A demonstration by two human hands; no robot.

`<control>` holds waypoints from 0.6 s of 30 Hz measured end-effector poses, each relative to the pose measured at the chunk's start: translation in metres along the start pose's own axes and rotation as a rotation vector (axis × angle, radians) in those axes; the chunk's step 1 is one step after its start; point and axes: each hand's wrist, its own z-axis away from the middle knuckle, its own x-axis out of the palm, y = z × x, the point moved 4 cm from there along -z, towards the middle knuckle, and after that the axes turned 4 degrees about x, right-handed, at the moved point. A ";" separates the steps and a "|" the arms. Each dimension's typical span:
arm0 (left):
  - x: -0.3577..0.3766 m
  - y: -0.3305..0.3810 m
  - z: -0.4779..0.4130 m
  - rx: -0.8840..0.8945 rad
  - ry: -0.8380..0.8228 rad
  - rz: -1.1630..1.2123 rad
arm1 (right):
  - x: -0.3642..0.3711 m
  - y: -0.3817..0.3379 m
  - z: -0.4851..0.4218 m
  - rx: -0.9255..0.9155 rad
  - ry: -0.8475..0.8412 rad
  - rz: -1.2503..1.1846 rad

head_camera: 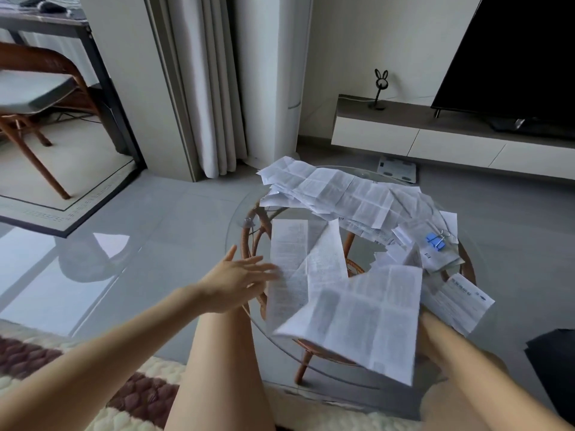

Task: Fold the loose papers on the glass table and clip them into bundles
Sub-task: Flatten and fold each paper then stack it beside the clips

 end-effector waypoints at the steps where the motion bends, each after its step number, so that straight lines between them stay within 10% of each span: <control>1: 0.003 0.001 -0.003 0.011 0.048 -0.050 | 0.006 -0.010 -0.005 -0.062 0.002 0.022; 5: 0.022 0.009 -0.006 -0.011 0.110 -0.095 | 0.028 -0.046 -0.033 -0.281 -0.007 0.130; 14: 0.015 -0.002 0.003 -0.094 0.194 0.217 | 0.036 -0.022 -0.088 -0.151 0.236 0.676; 18: -0.022 0.012 0.003 -0.324 0.687 0.221 | 0.035 -0.023 -0.090 -0.177 0.253 0.834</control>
